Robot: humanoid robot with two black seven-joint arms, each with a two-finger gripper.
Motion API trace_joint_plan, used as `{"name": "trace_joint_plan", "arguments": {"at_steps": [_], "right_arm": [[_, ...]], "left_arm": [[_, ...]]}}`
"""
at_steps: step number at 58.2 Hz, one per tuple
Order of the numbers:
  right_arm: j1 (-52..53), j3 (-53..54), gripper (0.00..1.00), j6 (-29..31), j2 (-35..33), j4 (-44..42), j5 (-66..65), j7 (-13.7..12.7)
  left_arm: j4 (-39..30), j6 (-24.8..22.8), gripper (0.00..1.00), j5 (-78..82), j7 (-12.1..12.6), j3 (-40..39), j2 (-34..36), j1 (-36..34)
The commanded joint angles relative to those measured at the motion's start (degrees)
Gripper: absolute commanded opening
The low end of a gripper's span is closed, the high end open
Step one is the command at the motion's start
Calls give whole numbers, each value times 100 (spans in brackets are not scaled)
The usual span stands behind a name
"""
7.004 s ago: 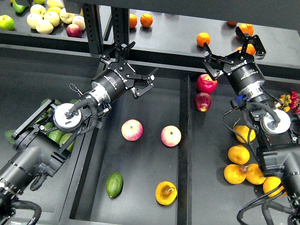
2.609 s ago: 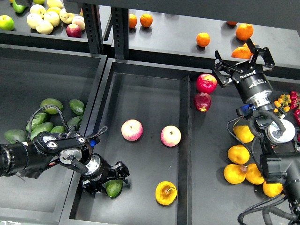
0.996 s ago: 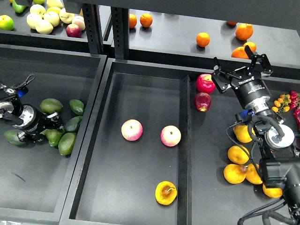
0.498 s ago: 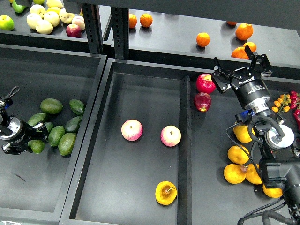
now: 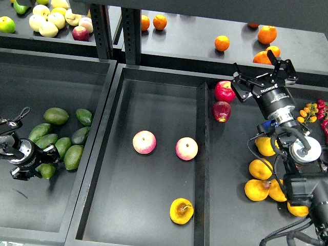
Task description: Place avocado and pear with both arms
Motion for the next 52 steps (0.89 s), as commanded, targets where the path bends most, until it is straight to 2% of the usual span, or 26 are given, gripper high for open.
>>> {"name": "trace_joint_plan", "arguments": {"at_steps": [1, 14, 22, 31, 40, 44, 52], "right_arm": [[0, 3, 99, -7, 0, 0, 0, 0], [0, 3, 99, -7, 0, 0, 0, 0], [0, 11, 99, 2, 0, 0, 0, 0], [0, 11, 99, 2, 0, 0, 0, 0], [0, 3, 99, 2, 0, 0, 0, 0], [0, 2, 99, 10, 0, 8, 0, 0], [-26, -50, 99, 28, 0, 26, 0, 0]], "left_arm": [[17, 1, 71, 0, 0, -12, 16, -9], [88, 1, 80, 0, 0, -21, 16, -18], [167, 1, 99, 0, 0, -30, 16, -88], [167, 1, 99, -44, 0, -311, 87, -326], [158, 1, 99, -53, 0, -979, 131, -449], [96, 1, 99, -53, 0, -1321, 166, -449], [-246, 1, 96, -44, 0, -2542, 359, -440]]}}
